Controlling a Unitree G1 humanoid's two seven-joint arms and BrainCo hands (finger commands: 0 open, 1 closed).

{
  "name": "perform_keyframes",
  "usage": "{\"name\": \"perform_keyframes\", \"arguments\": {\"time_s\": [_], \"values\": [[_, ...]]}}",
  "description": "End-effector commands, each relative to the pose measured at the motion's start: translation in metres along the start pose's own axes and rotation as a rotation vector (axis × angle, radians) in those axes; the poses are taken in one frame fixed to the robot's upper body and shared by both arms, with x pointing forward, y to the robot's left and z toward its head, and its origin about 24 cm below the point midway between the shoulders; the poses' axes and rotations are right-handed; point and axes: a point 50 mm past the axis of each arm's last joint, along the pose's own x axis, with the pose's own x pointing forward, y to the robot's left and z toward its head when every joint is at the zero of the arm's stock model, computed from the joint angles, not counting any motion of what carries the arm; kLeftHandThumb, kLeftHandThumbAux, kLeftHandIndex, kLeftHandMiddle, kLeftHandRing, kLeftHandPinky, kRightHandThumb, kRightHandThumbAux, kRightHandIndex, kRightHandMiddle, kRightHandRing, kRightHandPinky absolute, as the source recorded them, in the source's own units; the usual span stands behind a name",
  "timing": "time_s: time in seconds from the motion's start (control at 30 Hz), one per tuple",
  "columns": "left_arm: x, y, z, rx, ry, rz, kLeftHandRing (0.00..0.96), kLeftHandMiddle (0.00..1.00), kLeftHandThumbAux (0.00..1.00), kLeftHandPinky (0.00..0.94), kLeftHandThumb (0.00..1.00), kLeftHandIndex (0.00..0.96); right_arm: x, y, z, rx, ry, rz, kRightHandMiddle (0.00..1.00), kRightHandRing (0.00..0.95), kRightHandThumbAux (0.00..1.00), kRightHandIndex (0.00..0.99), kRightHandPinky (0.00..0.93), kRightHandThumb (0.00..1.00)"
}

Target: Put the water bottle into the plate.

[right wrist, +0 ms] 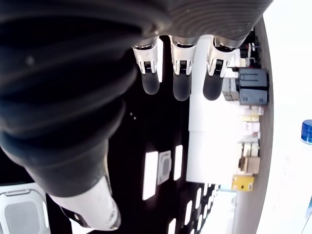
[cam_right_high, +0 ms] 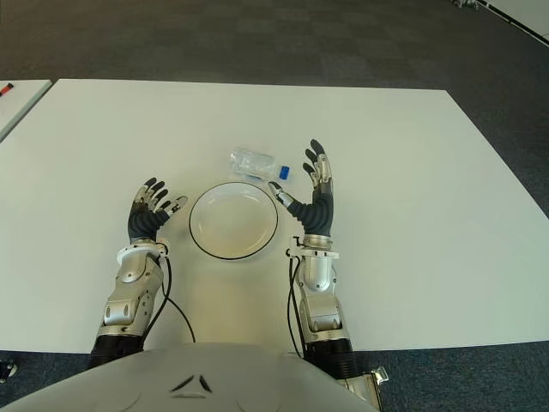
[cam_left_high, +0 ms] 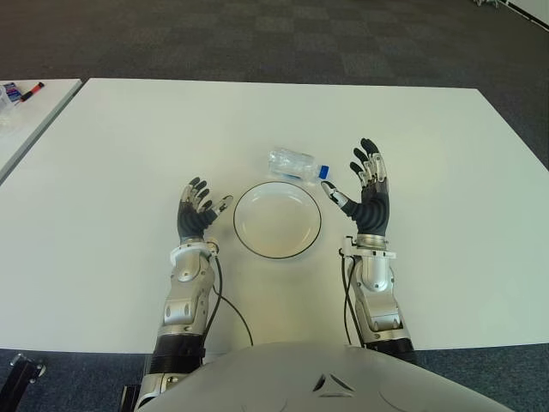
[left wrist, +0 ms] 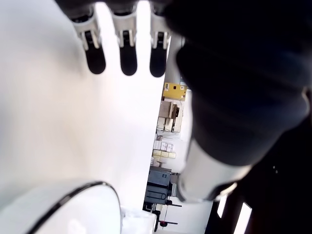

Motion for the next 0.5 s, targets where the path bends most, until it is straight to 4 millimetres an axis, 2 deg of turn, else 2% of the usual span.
{"name": "perform_keyframes", "arguments": {"time_s": [0.03,0.17,0.23,0.33,0.43,0.5], "values": [[-0.001,-0.011,-0.003,-0.04,0.015,-0.018,0.141,0.156,0.952,0.172,0.027,0.145,-0.003,0.007,-0.001,0.034,0.036,-0.031,0.101,0.107,0.904,0.082,0.162,0.132],[-0.001,-0.011,-0.003,-0.038,0.015,-0.018,0.142,0.158,0.949,0.173,0.027,0.147,-0.003,0.007,0.0,0.015,0.028,-0.028,0.105,0.112,0.91,0.088,0.169,0.137],[-0.001,-0.011,-0.003,-0.037,0.015,-0.017,0.142,0.159,0.947,0.174,0.027,0.148,-0.002,0.006,0.002,-0.03,0.016,-0.02,0.112,0.117,0.901,0.094,0.18,0.171],[-0.001,-0.011,-0.004,-0.037,0.016,-0.016,0.143,0.16,0.945,0.175,0.027,0.149,0.0,0.003,0.004,-0.111,0.003,-0.008,0.128,0.131,0.858,0.109,0.207,0.261],[-0.001,-0.012,-0.004,-0.037,0.015,-0.015,0.144,0.16,0.942,0.176,0.028,0.152,0.001,-0.004,0.007,-0.234,-0.014,0.011,0.168,0.183,0.779,0.137,0.281,0.359],[-0.001,-0.012,-0.004,-0.036,0.015,-0.014,0.144,0.16,0.94,0.175,0.029,0.152,0.002,-0.007,0.008,-0.296,-0.024,0.021,0.183,0.202,0.75,0.147,0.304,0.389]]}}
